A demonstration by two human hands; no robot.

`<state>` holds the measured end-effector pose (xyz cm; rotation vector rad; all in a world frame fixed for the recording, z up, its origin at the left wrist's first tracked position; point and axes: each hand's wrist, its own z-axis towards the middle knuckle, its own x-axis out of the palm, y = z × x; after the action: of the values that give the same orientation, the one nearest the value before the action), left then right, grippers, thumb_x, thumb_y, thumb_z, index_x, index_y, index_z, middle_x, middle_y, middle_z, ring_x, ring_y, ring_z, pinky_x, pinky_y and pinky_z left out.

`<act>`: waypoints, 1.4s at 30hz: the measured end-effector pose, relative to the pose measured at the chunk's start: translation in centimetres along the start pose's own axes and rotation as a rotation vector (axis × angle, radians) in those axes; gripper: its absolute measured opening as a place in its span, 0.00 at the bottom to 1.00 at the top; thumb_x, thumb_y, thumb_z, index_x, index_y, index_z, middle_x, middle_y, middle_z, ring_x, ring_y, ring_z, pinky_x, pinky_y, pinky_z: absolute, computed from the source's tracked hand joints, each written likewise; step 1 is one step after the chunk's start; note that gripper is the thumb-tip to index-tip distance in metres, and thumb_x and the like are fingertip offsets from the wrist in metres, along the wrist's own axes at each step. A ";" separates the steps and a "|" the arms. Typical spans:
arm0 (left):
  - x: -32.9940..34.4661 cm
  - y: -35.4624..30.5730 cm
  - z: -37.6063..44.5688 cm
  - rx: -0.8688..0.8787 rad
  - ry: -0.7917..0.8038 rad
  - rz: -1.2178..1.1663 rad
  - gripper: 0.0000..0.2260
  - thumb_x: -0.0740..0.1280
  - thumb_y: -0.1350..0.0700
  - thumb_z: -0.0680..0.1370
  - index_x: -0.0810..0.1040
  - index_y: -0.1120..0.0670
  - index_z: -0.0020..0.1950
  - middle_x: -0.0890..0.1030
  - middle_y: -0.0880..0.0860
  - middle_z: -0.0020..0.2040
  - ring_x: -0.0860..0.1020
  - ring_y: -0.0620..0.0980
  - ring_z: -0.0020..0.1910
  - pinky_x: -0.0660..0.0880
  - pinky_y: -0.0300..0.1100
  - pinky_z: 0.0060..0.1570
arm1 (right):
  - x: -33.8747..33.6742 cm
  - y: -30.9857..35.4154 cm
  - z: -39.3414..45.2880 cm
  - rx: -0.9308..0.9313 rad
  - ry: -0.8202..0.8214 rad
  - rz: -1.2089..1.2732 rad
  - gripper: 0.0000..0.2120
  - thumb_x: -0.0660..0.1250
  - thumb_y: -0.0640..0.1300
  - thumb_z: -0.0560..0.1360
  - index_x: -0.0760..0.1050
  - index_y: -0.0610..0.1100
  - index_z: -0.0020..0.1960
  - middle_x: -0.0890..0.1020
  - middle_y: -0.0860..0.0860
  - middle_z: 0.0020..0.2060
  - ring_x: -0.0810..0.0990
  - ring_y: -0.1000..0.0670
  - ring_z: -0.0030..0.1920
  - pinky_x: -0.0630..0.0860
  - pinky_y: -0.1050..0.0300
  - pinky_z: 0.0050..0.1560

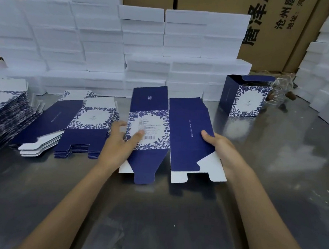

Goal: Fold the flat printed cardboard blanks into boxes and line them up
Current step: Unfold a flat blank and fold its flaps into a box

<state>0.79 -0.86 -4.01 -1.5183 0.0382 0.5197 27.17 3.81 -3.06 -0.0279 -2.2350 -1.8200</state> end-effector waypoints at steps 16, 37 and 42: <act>1.3 -4.0 -3.1 0.297 0.224 -0.195 0.24 0.69 0.45 0.73 0.74 0.39 0.70 0.68 0.39 0.75 0.61 0.38 0.76 0.66 0.33 0.70 | 2.0 -0.8 -0.3 -0.195 0.460 0.001 0.17 0.61 0.45 0.75 0.81 0.53 0.60 0.83 0.54 0.54 0.80 0.54 0.53 0.76 0.55 0.54; 0.8 -3.0 -2.0 0.367 -0.036 -0.178 0.19 0.69 0.72 0.74 0.77 0.51 0.58 0.82 0.33 0.49 0.80 0.35 0.50 0.77 0.32 0.49 | 3.2 -3.1 0.7 -0.342 0.018 -1.128 0.21 0.73 0.58 0.75 0.69 0.47 0.33 0.73 0.55 0.27 0.70 0.54 0.30 0.64 0.58 0.32; 0.6 -2.8 -1.9 0.370 -0.022 -0.159 0.18 0.69 0.71 0.75 0.77 0.52 0.58 0.83 0.33 0.48 0.81 0.35 0.49 0.77 0.33 0.49 | 3.3 -3.3 1.1 -0.357 0.049 -1.043 0.22 0.72 0.49 0.77 0.66 0.47 0.31 0.68 0.53 0.26 0.66 0.52 0.29 0.62 0.58 0.31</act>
<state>2.80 -2.39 -1.75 -1.1434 -0.0033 0.3775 23.16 3.65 -5.74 1.3059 -1.9667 -2.6000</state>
